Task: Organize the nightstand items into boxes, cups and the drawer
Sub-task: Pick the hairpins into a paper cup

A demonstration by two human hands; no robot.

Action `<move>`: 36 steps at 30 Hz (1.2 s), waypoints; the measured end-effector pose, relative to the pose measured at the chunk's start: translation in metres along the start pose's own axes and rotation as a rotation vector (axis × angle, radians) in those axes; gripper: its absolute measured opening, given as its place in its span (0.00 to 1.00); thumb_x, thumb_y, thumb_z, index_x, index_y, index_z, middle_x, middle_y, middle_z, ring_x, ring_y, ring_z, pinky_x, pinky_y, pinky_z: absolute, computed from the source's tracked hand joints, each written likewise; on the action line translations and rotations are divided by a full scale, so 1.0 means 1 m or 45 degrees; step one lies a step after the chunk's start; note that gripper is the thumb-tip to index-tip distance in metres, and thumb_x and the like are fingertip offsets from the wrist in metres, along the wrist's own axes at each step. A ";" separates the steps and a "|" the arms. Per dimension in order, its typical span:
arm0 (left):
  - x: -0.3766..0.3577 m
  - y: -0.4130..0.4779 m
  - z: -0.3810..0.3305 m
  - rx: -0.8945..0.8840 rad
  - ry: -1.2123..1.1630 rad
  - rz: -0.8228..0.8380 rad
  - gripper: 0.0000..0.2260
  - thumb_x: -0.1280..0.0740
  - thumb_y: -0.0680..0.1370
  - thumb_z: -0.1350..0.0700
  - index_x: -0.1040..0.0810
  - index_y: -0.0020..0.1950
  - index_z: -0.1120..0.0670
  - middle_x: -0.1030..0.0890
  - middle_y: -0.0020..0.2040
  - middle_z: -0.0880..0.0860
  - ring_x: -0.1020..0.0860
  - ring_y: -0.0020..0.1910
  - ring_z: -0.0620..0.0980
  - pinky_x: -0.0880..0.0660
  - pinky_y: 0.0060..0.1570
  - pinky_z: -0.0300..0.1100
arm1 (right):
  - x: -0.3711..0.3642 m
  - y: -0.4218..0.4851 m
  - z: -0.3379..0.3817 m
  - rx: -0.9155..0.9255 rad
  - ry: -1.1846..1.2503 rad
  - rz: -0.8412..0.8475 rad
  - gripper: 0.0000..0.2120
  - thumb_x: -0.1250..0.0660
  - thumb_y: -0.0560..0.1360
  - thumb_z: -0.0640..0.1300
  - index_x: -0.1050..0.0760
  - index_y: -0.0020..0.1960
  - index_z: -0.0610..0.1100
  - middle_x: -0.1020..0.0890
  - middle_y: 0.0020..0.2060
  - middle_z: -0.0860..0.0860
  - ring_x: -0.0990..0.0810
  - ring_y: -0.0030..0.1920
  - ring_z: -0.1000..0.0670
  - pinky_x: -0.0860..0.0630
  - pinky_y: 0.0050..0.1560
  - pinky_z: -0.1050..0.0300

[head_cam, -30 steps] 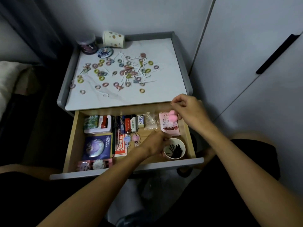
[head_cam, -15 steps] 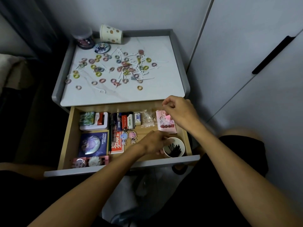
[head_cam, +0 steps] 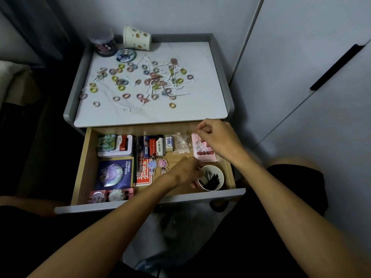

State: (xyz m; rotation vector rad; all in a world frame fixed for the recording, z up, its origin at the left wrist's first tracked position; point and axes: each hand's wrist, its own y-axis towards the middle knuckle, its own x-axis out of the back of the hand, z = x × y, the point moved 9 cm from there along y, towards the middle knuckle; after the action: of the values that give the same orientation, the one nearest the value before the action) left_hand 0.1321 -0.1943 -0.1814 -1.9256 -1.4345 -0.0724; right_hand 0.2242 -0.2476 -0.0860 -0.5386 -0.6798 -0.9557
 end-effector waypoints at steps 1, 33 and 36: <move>-0.001 0.000 -0.001 -0.001 -0.009 0.012 0.13 0.37 0.82 0.62 0.22 0.65 0.60 0.18 0.58 0.60 0.16 0.37 0.51 0.19 0.36 0.36 | 0.000 0.001 0.000 0.000 -0.001 0.004 0.03 0.34 0.77 0.48 0.22 0.47 0.54 0.16 0.43 0.55 0.17 0.42 0.52 0.18 0.46 0.45; 0.299 -0.091 0.022 -0.015 -0.294 -0.739 0.07 0.36 0.82 0.55 0.19 0.55 0.55 0.16 0.42 0.55 0.20 0.33 0.49 0.26 0.32 0.39 | -0.022 0.138 0.128 0.233 -0.098 0.126 0.09 0.33 0.77 0.44 0.19 0.56 0.47 0.17 0.51 0.51 0.20 0.50 0.52 0.25 0.51 0.58; 0.332 -0.085 0.040 -0.018 -0.386 -0.792 0.07 0.36 0.82 0.55 0.19 0.55 0.54 0.15 0.43 0.54 0.19 0.34 0.48 0.25 0.33 0.40 | -0.030 0.203 0.150 0.257 -0.246 0.066 0.15 0.32 0.76 0.43 0.24 0.63 0.48 0.22 0.59 0.47 0.22 0.56 0.48 0.26 0.54 0.56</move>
State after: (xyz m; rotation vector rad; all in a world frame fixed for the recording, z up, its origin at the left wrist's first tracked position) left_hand 0.1706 0.1083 -0.0207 -1.4757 -2.1996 -0.0799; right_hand 0.3466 -0.0318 -0.0316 -0.4710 -0.9206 -0.7819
